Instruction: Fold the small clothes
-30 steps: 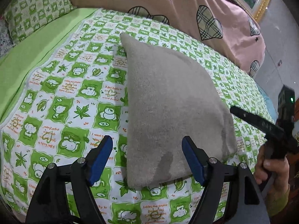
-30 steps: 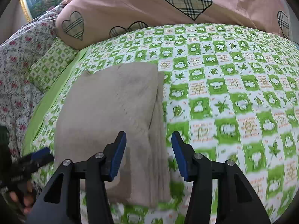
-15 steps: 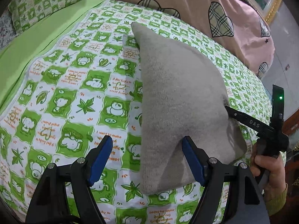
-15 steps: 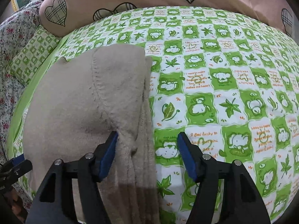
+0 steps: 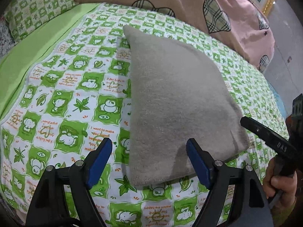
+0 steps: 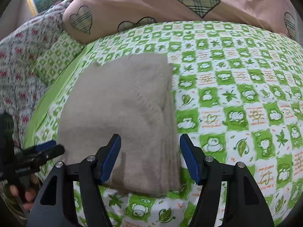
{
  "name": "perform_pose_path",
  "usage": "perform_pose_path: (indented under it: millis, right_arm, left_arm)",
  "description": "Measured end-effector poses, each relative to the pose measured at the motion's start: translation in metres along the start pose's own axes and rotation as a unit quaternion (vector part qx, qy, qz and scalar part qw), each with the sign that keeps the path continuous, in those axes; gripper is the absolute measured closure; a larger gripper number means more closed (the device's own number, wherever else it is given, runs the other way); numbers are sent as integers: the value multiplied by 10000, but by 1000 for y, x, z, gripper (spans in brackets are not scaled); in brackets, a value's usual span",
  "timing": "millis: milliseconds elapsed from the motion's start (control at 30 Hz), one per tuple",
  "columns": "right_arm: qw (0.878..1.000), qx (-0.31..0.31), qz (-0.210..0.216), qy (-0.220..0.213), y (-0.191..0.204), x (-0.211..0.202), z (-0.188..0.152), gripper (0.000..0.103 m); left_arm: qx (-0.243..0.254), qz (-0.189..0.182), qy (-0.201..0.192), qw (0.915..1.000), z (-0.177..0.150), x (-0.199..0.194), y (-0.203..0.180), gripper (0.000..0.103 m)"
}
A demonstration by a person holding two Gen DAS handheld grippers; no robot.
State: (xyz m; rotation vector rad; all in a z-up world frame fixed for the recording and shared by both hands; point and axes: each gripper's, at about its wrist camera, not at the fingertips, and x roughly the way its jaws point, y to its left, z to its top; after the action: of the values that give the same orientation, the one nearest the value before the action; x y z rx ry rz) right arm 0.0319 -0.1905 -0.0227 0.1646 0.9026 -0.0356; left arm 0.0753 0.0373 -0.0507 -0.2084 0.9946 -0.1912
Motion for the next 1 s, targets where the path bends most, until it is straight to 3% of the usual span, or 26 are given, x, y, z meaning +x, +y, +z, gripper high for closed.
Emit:
perform_pose_path:
  millis: [67, 133, 367, 633, 800, 1000]
  right_arm:
    - [9998, 1, -171, 122, -2, 5, -3, 38]
    - [9998, 153, -29, 147, -6, 3, -5, 38]
    - [9992, 232, 304, 89, -3, -20, -16, 37]
    - [9993, 15, 362, -2, 10, -42, -44, 24]
    - [9988, -396, 200, -183, 23, -46, -60, 16]
    - [9980, -519, 295, -202, 30, -42, -58, 15]
  left_arm:
    - [14, 18, 7, 10000, -1, -2, -1, 22]
    - [78, 23, -48, 10000, -2, -7, 0, 22]
    - [257, 615, -79, 9977, -17, -25, 0, 22]
    - [550, 1247, -280, 9903, -46, -48, -1, 19]
    - [503, 1305, -459, 9891, -51, -55, -1, 18]
    - [495, 1282, -439, 9895, -42, -51, -3, 17]
